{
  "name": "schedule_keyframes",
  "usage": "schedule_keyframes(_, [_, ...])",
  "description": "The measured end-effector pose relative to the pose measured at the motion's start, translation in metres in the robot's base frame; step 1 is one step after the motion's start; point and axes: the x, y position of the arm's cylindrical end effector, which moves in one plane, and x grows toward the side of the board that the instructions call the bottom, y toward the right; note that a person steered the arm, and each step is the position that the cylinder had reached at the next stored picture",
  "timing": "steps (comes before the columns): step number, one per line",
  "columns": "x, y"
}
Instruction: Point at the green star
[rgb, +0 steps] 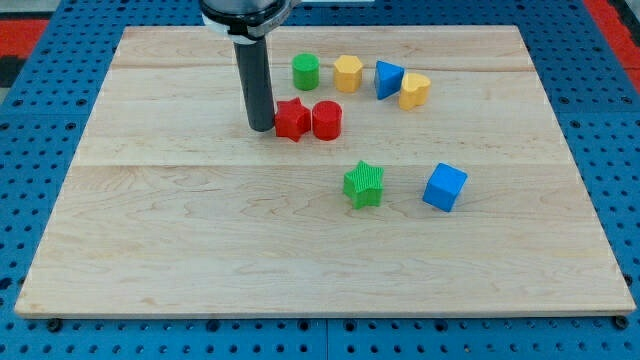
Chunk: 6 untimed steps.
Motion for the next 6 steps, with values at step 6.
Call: schedule_keyframes(6, [0.148,0.019])
